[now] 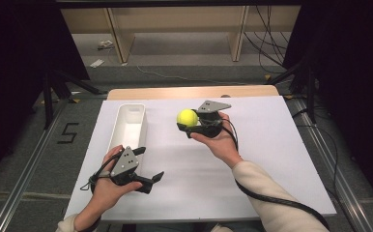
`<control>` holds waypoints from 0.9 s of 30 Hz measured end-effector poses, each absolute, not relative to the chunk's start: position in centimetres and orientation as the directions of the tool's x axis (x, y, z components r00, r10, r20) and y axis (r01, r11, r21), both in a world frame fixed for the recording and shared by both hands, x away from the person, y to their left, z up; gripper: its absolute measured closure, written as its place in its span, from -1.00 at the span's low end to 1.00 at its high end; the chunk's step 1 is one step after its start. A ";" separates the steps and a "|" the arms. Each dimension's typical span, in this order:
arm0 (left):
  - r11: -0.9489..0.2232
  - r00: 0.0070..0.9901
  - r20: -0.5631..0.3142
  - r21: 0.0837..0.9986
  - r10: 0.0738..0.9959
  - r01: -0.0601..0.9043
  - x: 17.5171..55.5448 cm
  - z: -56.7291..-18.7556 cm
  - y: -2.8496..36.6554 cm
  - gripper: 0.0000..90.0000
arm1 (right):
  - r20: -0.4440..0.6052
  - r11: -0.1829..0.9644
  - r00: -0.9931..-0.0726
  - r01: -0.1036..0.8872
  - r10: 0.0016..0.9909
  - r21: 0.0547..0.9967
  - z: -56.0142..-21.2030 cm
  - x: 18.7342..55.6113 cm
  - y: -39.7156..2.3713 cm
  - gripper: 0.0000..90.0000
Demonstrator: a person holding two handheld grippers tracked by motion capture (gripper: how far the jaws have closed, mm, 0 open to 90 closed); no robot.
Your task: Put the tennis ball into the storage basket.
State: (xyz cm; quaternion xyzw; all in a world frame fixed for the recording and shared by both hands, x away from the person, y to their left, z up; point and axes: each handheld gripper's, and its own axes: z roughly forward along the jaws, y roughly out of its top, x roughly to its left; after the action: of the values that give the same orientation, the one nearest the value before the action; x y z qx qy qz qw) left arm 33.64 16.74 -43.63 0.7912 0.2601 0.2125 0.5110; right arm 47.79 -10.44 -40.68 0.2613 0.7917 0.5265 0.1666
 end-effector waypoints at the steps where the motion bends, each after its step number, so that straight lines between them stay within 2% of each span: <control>1: -0.342 0.774 0.071 0.919 0.629 0.194 33.6 -43.6 16.7 -1.00 | 0.013 0.308 -0.807 0.240 0.590 0.921 -40.7 47.8 -10.4 -0.42; 27: -0.342 0.775 0.071 0.920 0.628 0.193 33.6 -43.6 16.7 -0.99 | 0.014 0.299 -0.814 0.229 0.581 0.926 -40.2 47.9 -9.5 -0.42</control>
State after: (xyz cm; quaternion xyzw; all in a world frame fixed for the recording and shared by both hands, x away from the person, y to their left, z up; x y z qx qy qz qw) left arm 33.59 16.71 -43.59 0.7909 0.2594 0.2125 0.5118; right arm 47.87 -9.47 -40.16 0.2566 0.7888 0.5337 0.1647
